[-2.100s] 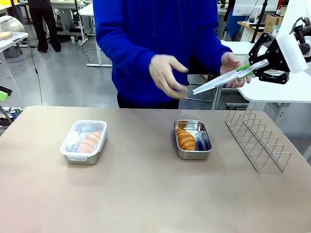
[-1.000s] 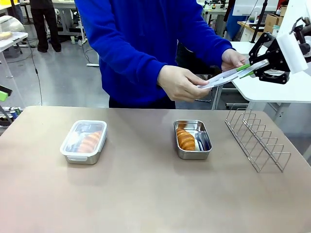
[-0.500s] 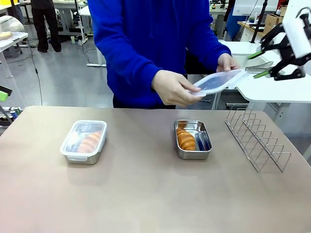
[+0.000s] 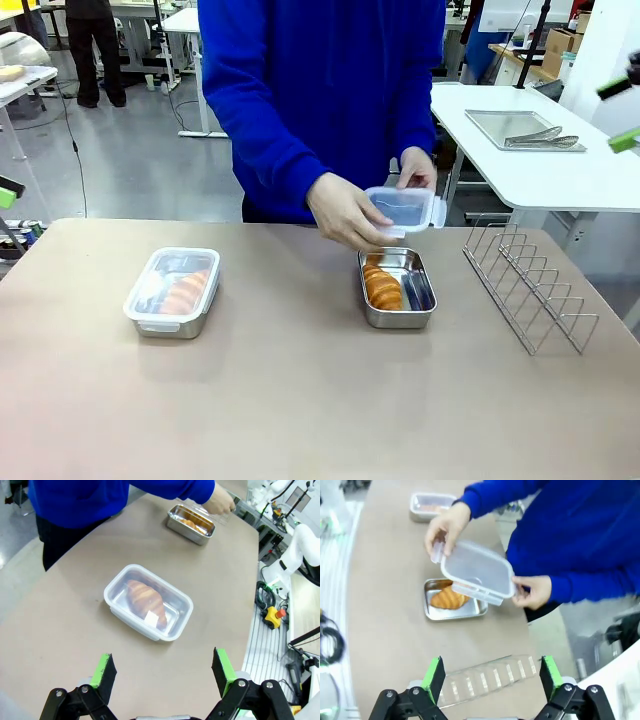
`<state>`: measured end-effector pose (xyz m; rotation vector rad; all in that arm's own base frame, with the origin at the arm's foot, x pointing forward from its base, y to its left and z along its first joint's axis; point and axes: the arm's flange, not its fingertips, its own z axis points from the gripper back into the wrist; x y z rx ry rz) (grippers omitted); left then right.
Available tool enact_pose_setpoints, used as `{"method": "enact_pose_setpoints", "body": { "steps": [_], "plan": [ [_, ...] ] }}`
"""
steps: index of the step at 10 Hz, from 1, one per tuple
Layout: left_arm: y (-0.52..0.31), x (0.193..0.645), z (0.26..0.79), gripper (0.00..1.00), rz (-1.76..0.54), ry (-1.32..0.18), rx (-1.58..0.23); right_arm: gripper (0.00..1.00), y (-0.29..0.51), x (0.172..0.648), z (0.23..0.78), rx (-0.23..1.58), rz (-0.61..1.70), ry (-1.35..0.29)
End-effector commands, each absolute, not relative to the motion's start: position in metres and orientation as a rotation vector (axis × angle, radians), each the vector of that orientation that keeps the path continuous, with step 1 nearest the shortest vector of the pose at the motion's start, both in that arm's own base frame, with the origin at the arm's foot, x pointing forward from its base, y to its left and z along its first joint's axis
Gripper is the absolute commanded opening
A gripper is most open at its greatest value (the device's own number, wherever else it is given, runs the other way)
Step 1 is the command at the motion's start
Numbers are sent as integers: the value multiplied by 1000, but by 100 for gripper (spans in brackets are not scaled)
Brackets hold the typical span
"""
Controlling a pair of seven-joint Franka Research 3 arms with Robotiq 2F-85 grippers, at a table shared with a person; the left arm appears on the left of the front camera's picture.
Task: Place the bread in airtight containers.
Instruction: Release when the human grabs the Airtight Container lid.
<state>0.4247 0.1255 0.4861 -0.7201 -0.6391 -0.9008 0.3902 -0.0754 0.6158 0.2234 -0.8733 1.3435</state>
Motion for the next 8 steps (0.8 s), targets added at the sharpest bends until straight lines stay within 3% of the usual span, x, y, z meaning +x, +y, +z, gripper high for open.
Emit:
{"method": "enact_pose_setpoints", "body": {
  "steps": [1,4,8],
  "plan": [
    [125,423,488,100,-922,-642,-724,100,-124,400,601,397,1124,-866],
    [125,423,488,100,-922,-642,-724,100,-197,387,543,621,978,-941],
    [125,423,488,100,-922,-642,-724,100,-227,371,518,607,922,-1009]
  ]
}}
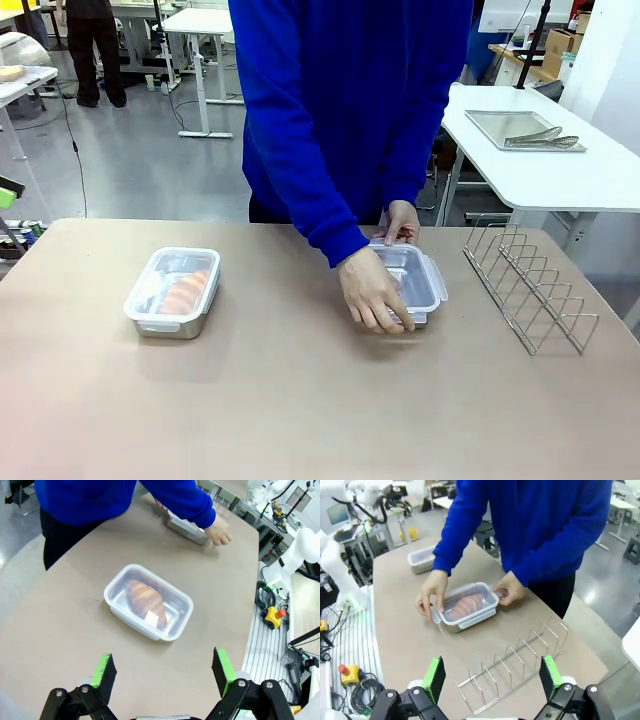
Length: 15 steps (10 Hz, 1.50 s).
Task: Place the bread in airtight containers.
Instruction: Release when the human grabs the Airtight Container lid.
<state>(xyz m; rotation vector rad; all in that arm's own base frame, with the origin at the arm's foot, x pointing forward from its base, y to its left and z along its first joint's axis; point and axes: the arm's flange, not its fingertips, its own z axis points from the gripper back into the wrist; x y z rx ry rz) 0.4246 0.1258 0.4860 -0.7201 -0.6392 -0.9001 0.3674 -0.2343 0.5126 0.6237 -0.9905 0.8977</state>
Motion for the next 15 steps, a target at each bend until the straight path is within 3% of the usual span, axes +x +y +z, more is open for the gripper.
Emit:
{"method": "enact_pose_setpoints", "body": {
  "steps": [1,15],
  "plan": [
    [125,423,488,100,-922,-642,-724,100,-228,371,521,586,932,-1026],
    [125,423,488,100,-922,-642,-724,100,-234,367,513,624,898,-991]
  ]
}}
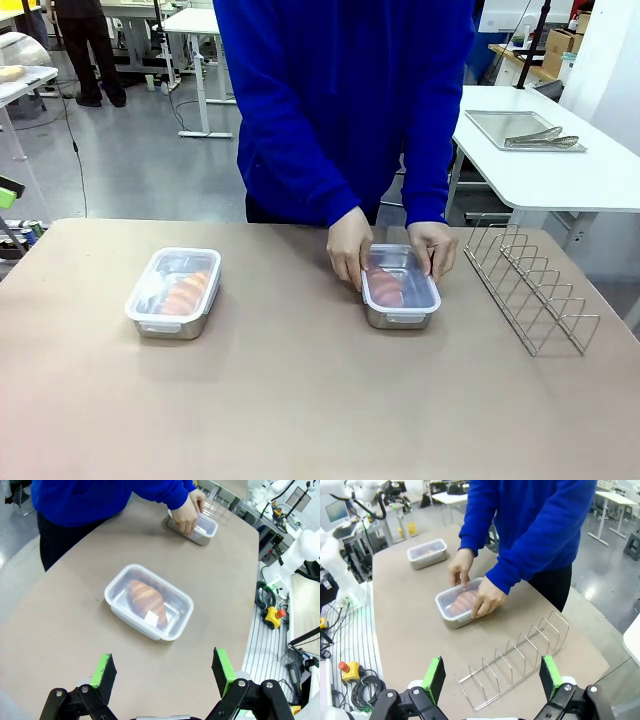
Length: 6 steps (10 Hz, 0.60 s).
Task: Place the bread in airtight containers.
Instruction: Release when the human grabs the Airtight Container lid.
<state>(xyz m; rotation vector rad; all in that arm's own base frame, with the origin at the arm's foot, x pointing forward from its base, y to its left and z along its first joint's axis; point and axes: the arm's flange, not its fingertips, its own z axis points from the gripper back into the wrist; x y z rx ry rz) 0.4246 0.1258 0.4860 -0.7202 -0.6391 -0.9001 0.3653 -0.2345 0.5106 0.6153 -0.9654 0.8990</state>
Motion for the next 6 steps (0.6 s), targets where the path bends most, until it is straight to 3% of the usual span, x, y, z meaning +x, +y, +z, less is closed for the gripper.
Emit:
{"method": "enact_pose_setpoints", "body": {
  "steps": [1,6],
  "plan": [
    [125,423,488,100,-922,-642,-724,100,-234,367,513,624,898,-991],
    [125,423,488,100,-922,-642,-724,100,-234,367,513,624,898,-991]
  ]
}}
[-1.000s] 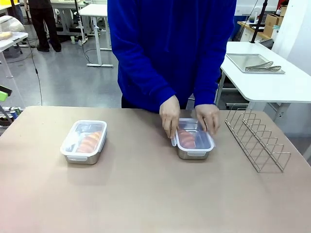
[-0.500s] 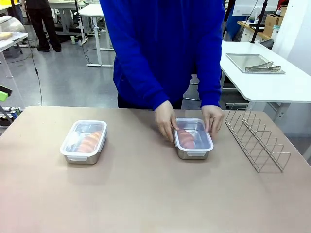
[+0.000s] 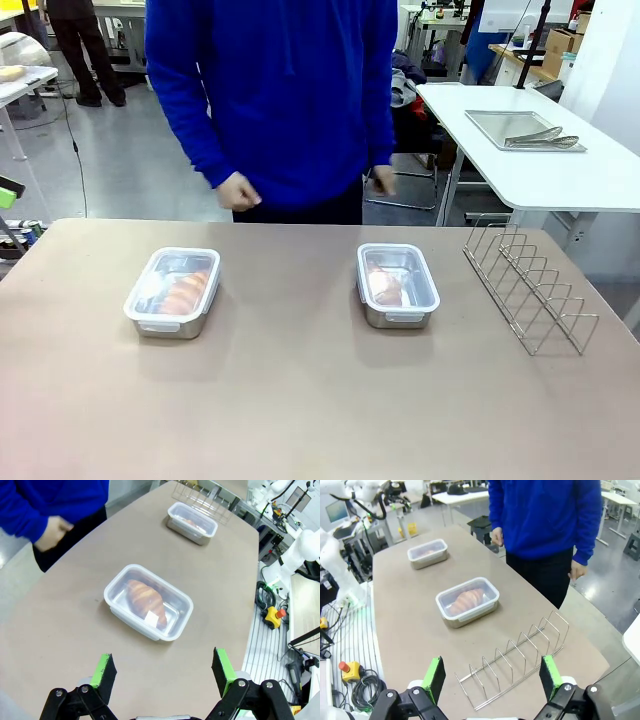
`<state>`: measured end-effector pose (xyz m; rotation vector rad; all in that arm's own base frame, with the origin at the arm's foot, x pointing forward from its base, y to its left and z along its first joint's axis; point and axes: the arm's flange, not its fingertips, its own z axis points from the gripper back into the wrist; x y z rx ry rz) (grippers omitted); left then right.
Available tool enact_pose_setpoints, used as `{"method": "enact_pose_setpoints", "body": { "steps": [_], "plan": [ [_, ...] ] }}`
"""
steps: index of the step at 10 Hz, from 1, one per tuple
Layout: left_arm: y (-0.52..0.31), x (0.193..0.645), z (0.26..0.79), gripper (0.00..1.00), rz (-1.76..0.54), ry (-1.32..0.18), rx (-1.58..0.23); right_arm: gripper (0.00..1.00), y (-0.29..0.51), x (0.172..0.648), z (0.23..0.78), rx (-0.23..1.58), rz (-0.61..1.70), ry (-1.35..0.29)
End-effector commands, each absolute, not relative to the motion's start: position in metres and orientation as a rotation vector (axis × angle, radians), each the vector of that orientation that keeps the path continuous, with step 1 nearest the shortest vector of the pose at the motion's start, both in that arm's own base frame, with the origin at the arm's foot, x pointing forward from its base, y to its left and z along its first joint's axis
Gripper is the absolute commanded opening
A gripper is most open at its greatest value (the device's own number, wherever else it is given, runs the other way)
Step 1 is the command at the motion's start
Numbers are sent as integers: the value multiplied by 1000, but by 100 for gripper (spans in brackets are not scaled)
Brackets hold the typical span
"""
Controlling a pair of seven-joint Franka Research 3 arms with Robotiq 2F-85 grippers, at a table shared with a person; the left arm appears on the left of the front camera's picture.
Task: Place the bread in airtight containers.
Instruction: Release when the human grabs the Airtight Container lid.
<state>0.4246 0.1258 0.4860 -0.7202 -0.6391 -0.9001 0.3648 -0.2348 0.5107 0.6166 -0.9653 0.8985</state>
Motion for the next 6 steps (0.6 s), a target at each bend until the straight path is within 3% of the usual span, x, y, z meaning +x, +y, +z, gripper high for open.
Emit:
{"method": "enact_pose_setpoints", "body": {
  "steps": [1,6],
  "plan": [
    [125,423,488,100,-922,-642,-724,100,-234,367,513,624,898,-991],
    [125,423,488,100,-922,-642,-724,100,-234,367,513,624,898,-991]
  ]
}}
